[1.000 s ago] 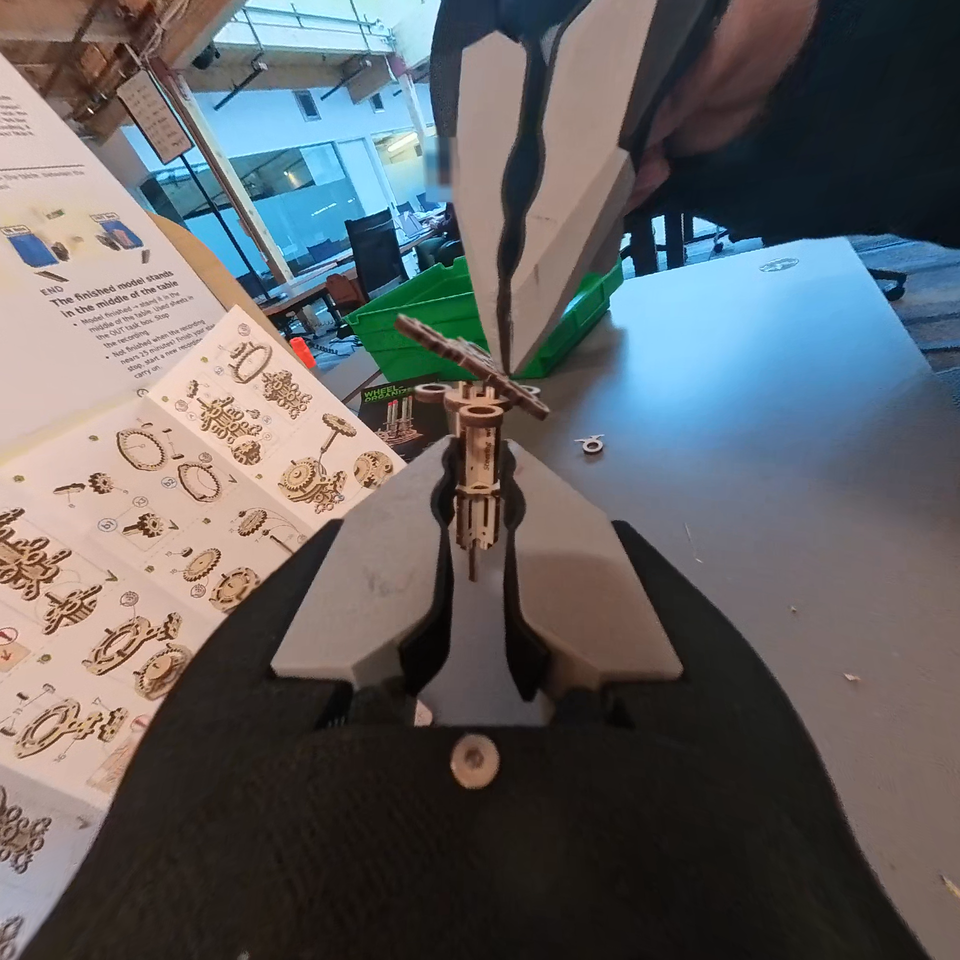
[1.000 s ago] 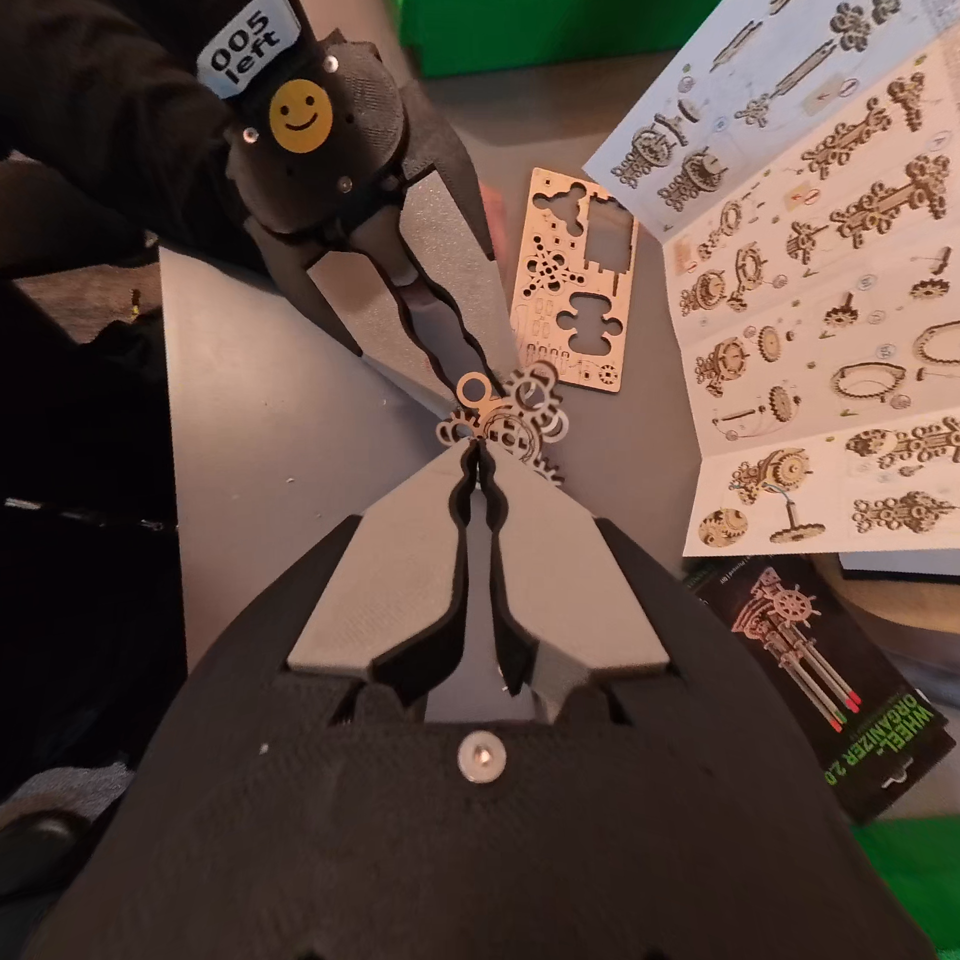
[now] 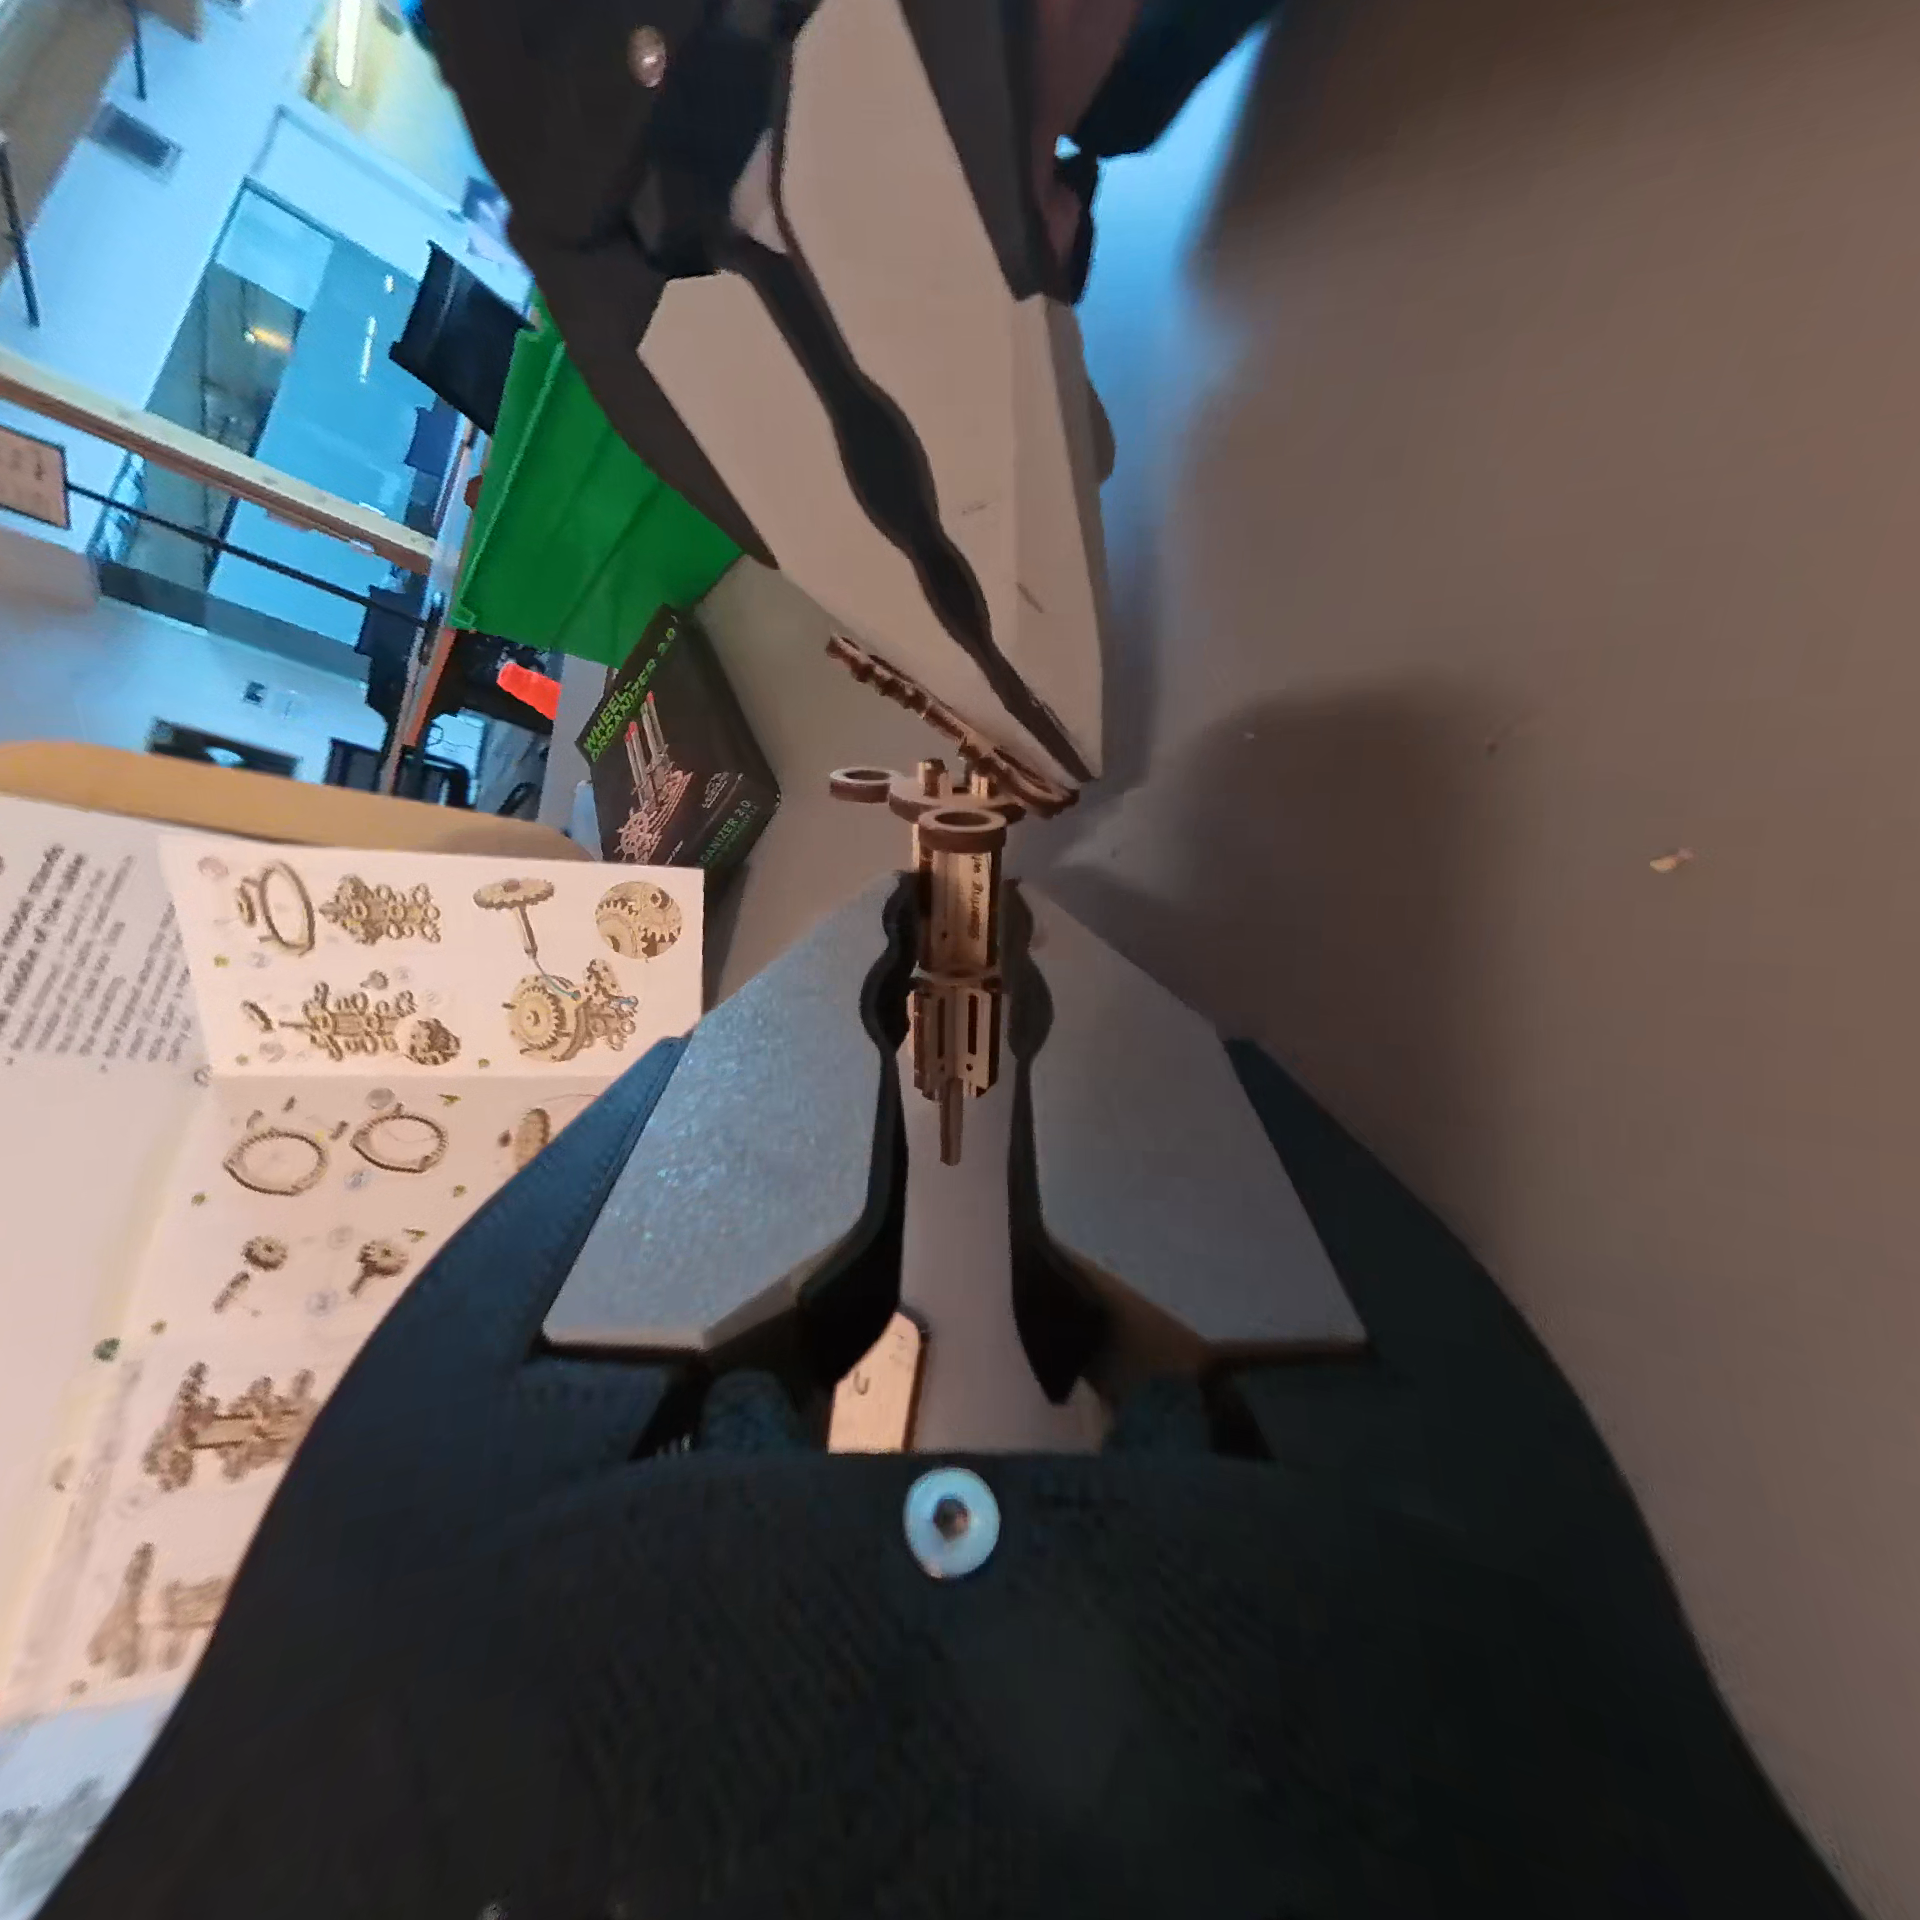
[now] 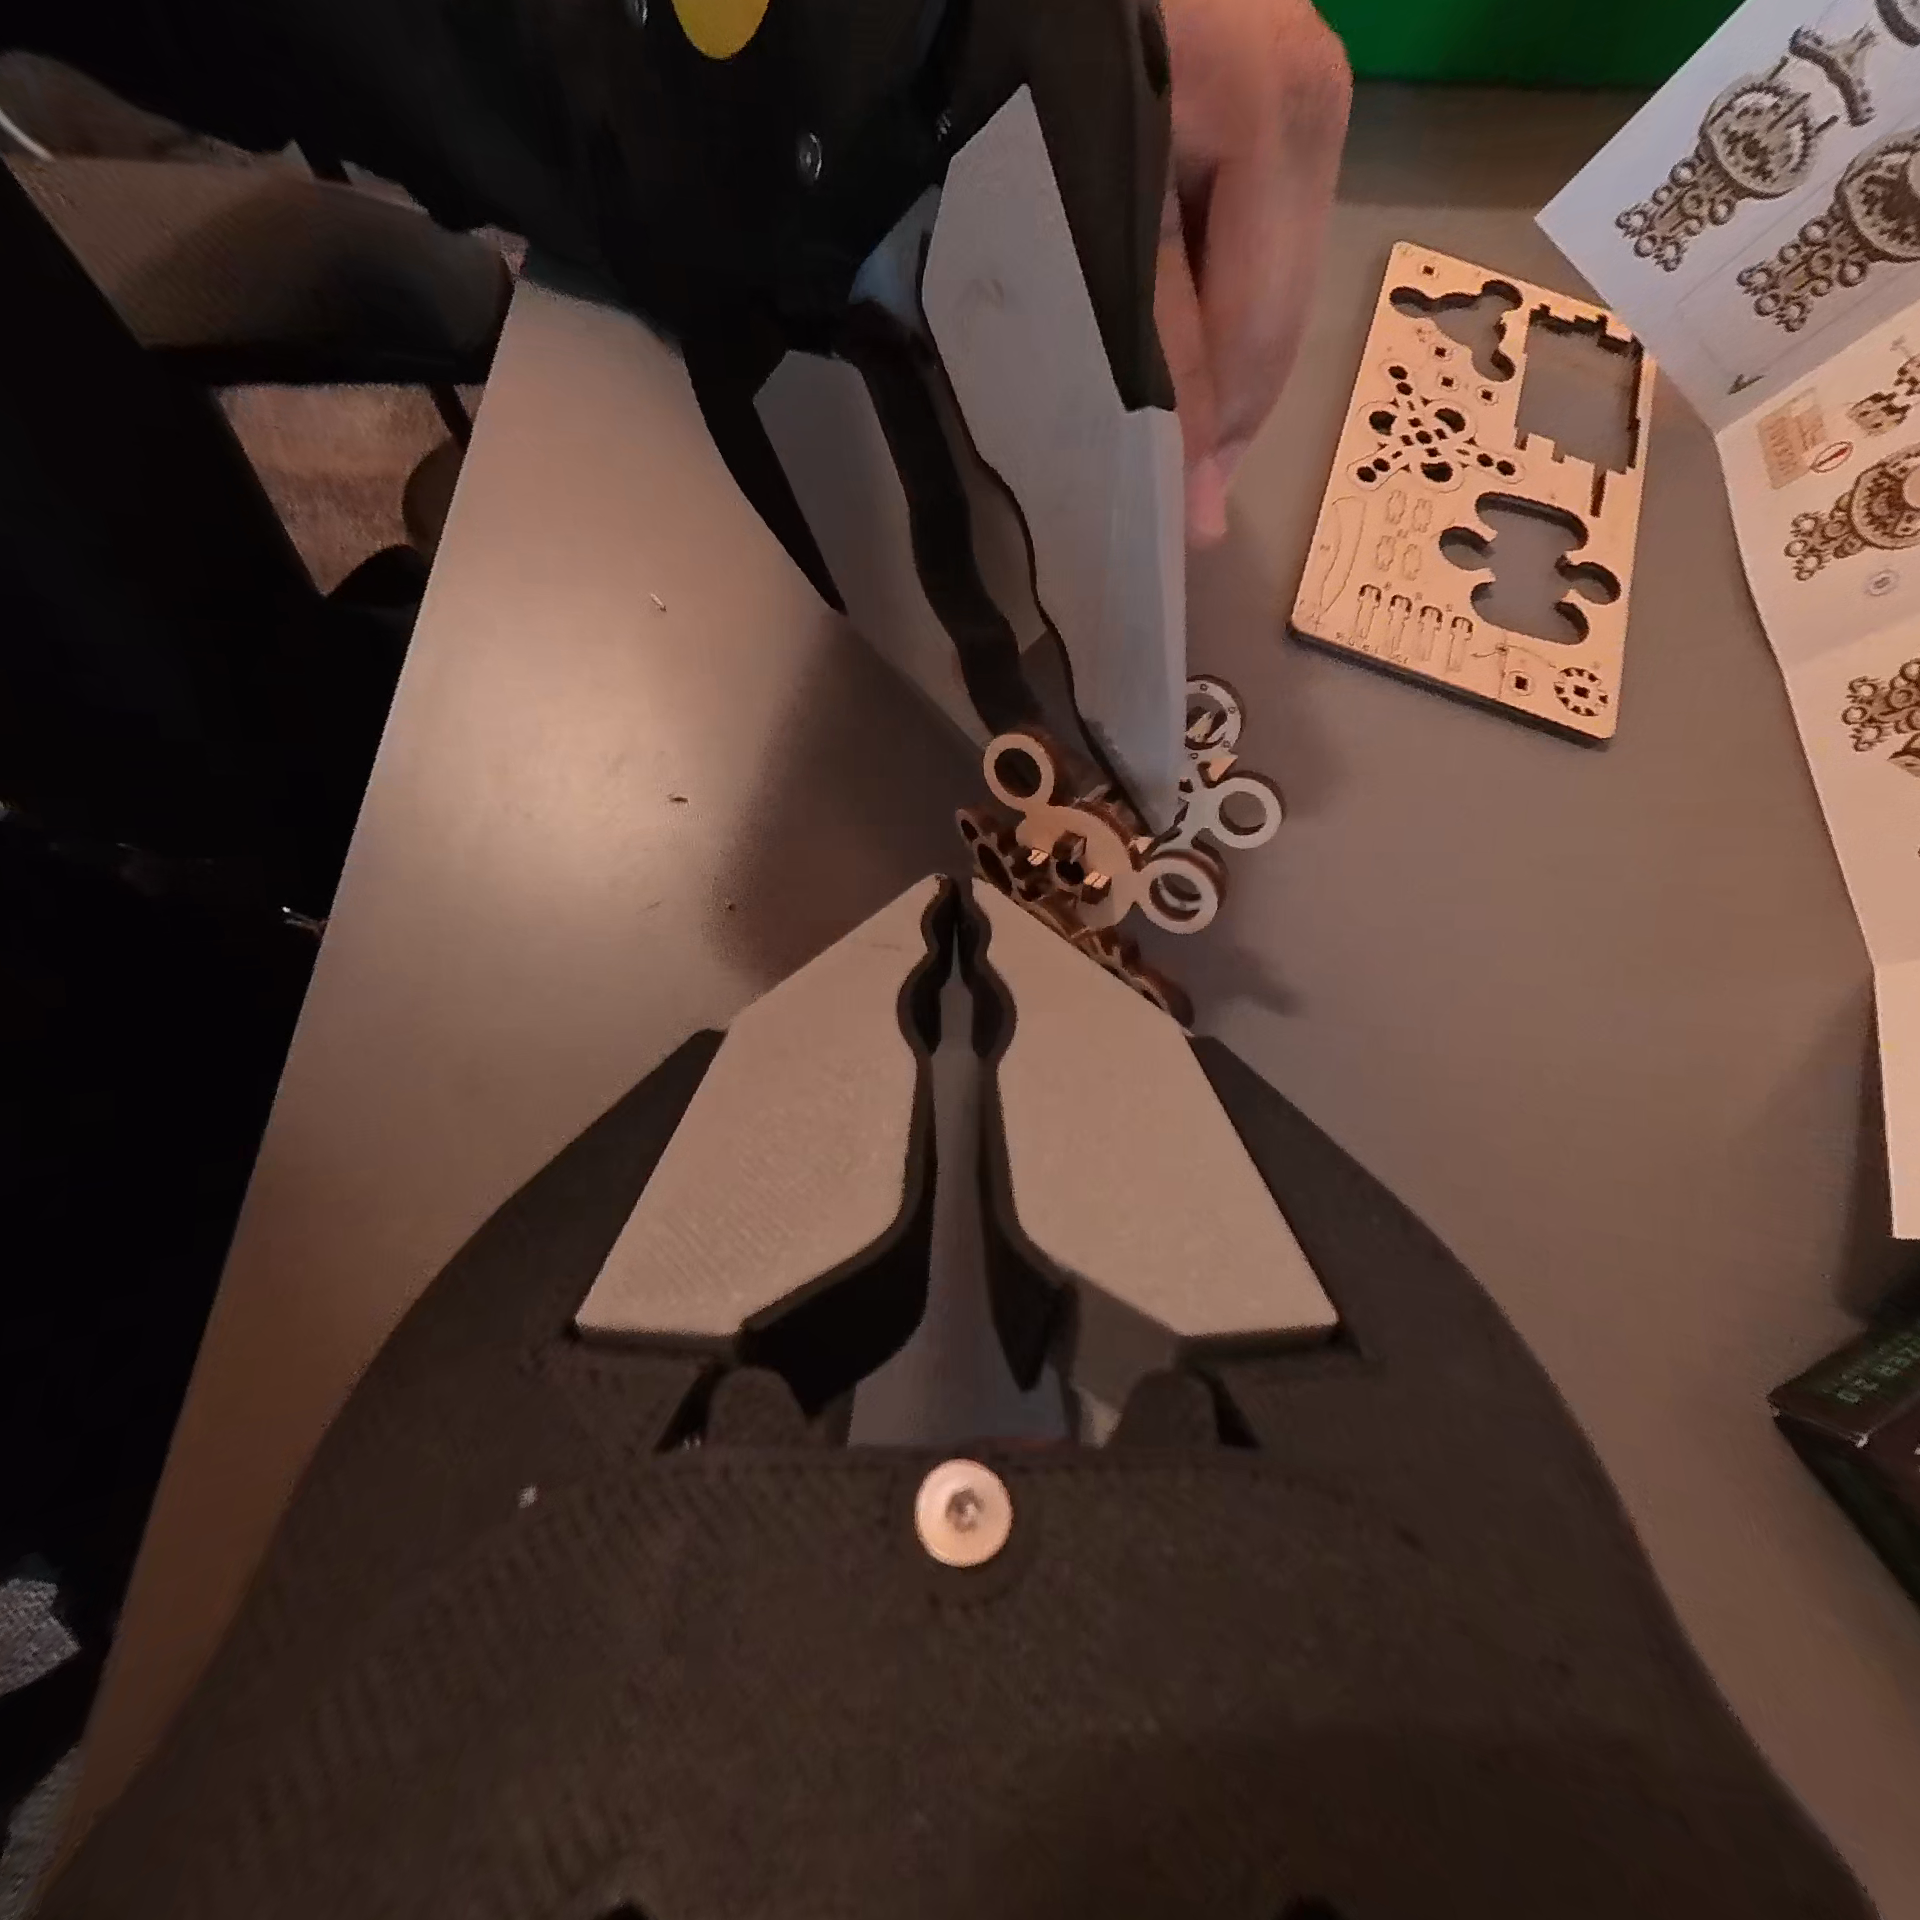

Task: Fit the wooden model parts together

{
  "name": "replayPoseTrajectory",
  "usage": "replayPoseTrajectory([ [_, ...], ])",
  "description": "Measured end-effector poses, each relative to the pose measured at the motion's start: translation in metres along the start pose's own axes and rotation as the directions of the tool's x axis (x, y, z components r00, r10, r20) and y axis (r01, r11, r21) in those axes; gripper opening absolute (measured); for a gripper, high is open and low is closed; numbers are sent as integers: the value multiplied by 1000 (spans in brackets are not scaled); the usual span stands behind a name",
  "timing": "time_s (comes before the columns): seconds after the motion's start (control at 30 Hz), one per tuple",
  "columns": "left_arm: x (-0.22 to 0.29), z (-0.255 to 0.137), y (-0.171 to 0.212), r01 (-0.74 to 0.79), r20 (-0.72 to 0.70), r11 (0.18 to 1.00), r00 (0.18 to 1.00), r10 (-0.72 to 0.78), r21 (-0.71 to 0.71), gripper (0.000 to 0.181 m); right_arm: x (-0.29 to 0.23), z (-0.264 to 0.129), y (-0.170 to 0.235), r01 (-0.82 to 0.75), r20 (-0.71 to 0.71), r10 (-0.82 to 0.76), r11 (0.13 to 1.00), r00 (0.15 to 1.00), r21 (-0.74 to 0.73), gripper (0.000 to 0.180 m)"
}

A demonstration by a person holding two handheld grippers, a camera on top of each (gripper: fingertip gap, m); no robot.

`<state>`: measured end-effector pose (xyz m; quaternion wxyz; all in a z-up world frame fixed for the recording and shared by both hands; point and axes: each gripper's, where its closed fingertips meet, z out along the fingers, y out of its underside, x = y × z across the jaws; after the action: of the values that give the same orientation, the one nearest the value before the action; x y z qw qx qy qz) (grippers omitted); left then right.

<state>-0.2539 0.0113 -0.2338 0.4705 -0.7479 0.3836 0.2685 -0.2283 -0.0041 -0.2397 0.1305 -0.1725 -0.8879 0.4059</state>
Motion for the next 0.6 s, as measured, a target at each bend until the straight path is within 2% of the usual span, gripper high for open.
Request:
replayPoseTrajectory([
  [0.23, 10, 8, 0, -191, -14, 976, 981, 191, -102, 12, -8, 7, 9, 104, -30, -105, 994, 994, -35, 0],
  [0.37, 13, 10, -1, -319, -18, 934, 947, 321, -161, 12, -9, 8, 16, 140, -66, -145, 988, 987, -70, 0],
  [0.6, 14, 12, -6, -458, -8, 859, 883, 469, -229, 12, -10, 4, 21, 171, -141, -181, 982, 973, -78, 0],
])
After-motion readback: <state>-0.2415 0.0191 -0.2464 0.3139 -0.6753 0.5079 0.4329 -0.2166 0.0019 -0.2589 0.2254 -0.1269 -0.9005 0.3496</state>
